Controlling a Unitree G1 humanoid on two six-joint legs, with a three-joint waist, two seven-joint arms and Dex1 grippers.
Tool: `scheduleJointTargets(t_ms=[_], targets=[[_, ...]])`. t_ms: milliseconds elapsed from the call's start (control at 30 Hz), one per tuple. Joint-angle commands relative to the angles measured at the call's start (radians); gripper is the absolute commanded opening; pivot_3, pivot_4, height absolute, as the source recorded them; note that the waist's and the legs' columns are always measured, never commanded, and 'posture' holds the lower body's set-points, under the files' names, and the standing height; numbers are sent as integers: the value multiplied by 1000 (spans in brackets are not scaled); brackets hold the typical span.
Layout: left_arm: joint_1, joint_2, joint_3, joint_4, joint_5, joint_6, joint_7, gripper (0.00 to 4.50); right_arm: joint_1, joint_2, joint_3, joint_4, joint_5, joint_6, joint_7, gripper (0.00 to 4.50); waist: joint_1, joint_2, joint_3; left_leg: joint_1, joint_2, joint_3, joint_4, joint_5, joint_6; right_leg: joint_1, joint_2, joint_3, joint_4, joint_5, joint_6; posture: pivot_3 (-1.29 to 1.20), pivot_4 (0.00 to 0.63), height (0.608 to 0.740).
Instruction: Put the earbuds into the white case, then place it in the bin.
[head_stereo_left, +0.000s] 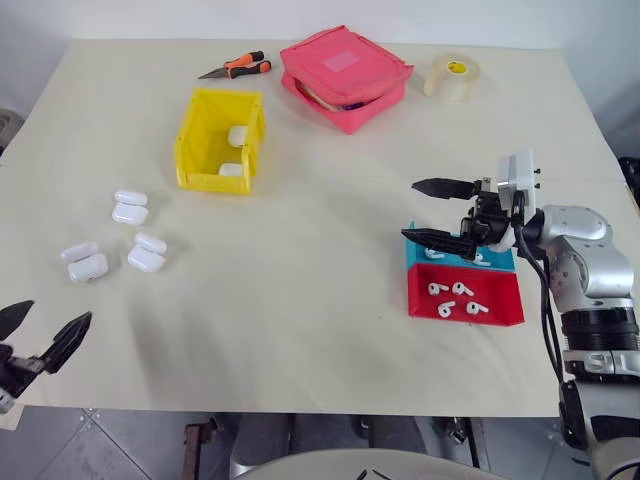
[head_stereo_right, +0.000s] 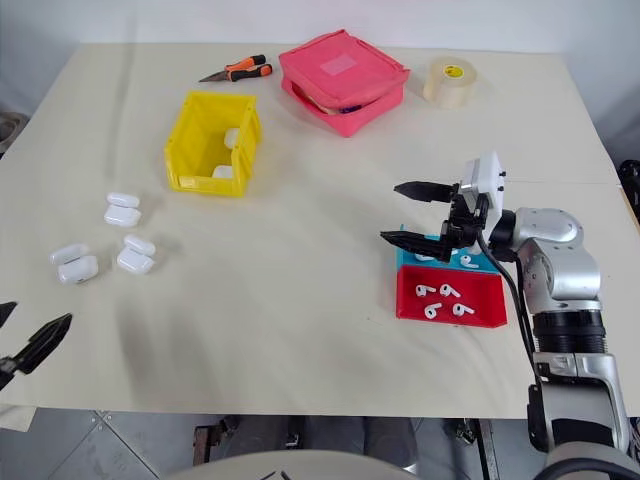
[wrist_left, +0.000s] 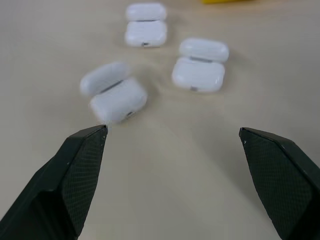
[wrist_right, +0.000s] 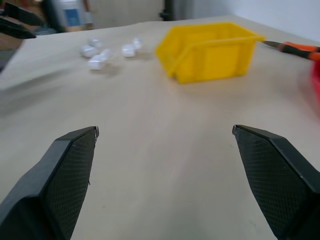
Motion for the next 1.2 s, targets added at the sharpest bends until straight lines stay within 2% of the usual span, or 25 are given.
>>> scheduleJointTargets(t_ms=[33, 233, 500, 633, 733, 900, 1200], targets=[[55, -44, 60, -45, -26, -45, -13, 4477, -30, -10, -2, 25, -6, -27, 61, 4500, 0, 0, 0, 0, 0, 0, 0, 0, 0, 1, 0, 0, -1, 0, 0, 0, 150, 740], [96, -86, 76, -57, -34, -89, -20, 4477, -72, 2, 10, 77, -23, -40, 103, 4500, -3, 0, 0, 0, 0, 0, 0, -1, 0, 0, 0, 0, -1, 0, 0, 0, 150, 740], [54, 9, 52, -40, -30, -74, -20, 4477, 17, -55, 5, -33, -10, -21, 176, 4500, -1, 0, 0, 0, 0, 0, 0, -1, 0, 0, 0, 0, -2, 0, -1, 0, 150, 740], [-28, 92, 5, -21, -17, -44, 4, 4477, 48, -63, -11, -64, -9, -16, 139, 4500, -2, 0, 0, 0, 0, 0, 0, -1, 0, 0, 0, 0, 0, 0, -1, 0, 150, 740], [-115, 190, -92, -17, 9, 37, 40, 4477, 64, -57, -17, -78, -10, -17, 114, 4500, -2, 0, 0, 1, 0, 0, 0, -1, 0, 0, 1, 0, 1, 0, -1, 0, 150, 740], [-283, 346, -221, -5, -12, 258, 110, 4477, 94, -44, -29, -118, -3, -12, 70, 4500, -3, 0, 0, 0, 0, 0, 0, -1, 0, 0, 0, 0, 5, 0, -1, 0, 150, 740], [-484, 596, -428, 120, 15, 588, 93, 4477, 159, -51, -52, -177, 7, -3, 23, 4500, -12, 1, 1, 0, -3, 0, -1, -1, -1, -1, 3, 0, 6, 0, -1, 0, 150, 740]])
